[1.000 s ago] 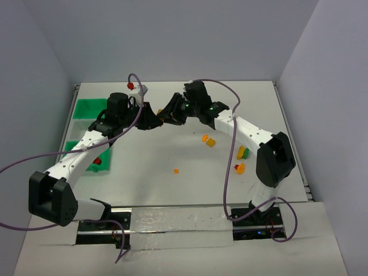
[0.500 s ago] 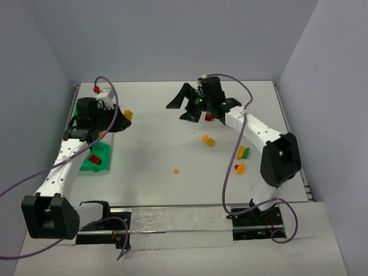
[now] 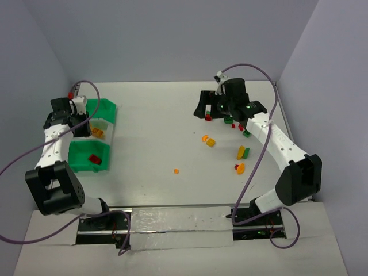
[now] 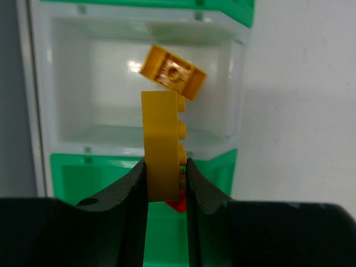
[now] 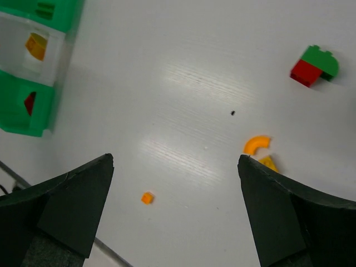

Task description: Sort the legos into containers by color

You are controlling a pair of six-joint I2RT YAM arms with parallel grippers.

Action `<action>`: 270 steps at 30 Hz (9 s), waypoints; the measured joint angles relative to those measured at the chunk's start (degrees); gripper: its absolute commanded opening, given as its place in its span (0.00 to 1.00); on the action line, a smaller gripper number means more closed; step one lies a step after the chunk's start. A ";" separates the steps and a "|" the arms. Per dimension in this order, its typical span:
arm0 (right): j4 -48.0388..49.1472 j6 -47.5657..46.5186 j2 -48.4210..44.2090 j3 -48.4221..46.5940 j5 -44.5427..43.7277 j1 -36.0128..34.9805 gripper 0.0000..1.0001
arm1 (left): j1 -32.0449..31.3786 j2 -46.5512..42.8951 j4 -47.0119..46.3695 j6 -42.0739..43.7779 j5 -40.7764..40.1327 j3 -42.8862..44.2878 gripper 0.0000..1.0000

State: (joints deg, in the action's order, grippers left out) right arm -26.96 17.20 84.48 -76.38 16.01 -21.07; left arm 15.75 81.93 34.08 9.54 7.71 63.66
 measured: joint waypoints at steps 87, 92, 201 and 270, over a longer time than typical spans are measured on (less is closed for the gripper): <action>-1.69 13.81 7.36 -9.38 2.96 -7.92 0.44 | -26.45 -8.86 -25.36 -32.52 43.80 -3.87 0.85; -0.77 17.67 7.82 -9.75 1.43 -11.33 0.43 | -30.84 -7.17 -29.07 -36.26 40.87 -3.87 0.85; 14.09 1.51 3.34 0.63 46.00 -11.62 0.82 | -30.28 -13.25 -44.54 -46.48 63.83 -14.98 0.00; 3.28 -6.15 6.00 -4.97 28.97 -12.23 0.00 | 0.59 5.36 -3.05 -0.39 -5.51 2.49 0.39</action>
State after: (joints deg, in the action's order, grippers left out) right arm -23.68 11.04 90.48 -81.34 44.98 -33.29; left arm 16.34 87.30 31.03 9.15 2.20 66.15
